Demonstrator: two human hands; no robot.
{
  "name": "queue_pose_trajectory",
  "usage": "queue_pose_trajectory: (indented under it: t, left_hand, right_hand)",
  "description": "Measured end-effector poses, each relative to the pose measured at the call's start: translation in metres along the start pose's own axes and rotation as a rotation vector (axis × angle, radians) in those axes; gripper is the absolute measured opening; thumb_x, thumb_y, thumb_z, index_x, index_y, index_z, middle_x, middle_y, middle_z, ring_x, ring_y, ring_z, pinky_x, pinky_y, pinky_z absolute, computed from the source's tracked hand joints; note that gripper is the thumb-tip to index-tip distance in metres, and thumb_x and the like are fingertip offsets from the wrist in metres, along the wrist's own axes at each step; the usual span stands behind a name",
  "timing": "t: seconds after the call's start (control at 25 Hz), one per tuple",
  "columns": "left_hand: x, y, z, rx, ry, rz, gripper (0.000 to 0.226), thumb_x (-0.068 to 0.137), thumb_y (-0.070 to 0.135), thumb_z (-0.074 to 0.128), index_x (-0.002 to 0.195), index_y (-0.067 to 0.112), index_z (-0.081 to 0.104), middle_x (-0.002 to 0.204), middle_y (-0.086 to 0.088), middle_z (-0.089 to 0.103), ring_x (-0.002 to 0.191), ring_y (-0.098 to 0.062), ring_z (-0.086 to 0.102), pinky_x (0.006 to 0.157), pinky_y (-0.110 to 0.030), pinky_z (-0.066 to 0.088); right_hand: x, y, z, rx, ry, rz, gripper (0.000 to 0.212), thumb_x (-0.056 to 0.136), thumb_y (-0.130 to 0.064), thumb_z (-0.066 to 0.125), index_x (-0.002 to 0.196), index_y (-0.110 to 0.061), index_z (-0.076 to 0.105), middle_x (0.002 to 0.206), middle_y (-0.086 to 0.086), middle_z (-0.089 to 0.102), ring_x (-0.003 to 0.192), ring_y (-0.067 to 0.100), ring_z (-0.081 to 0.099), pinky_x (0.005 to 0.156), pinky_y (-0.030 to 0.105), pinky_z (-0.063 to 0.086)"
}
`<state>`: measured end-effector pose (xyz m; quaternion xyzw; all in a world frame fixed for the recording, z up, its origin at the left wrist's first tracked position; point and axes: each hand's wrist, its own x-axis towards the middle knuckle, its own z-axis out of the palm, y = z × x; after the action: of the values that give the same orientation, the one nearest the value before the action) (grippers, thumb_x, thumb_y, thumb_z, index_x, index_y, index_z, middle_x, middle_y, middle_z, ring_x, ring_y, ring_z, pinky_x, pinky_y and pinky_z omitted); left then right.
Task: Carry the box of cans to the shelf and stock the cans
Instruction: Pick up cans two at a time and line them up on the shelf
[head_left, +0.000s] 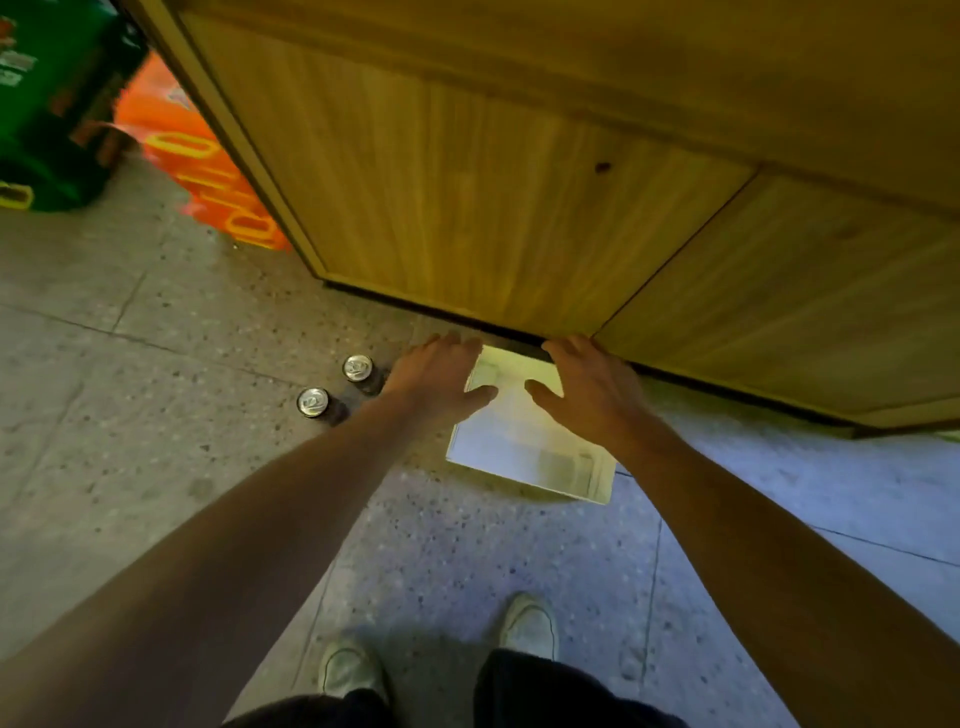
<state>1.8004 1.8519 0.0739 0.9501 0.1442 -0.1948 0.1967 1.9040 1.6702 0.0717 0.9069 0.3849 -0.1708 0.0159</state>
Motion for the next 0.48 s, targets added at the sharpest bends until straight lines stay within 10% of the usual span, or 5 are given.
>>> queue_pose_trajectory:
  t: [0.48]
  left_hand:
    - [-0.001, -0.186, 0.142, -0.085, 0.255, -0.193, 0.062, 0.078, 0.063, 0.058, 0.119, 0.018, 0.056, 0.109, -0.008, 0.059, 0.099, -0.032, 0.061, 0.075, -0.041, 0.052]
  right_hand:
    - [0.099, -0.116, 0.182, 0.061, 0.019, -0.243, 0.075, 0.089, -0.069, 0.049, 0.145, -0.02, 0.043, 0.142, 0.003, 0.051, 0.125, 0.026, 0.053, 0.093, 0.042, 0.051]
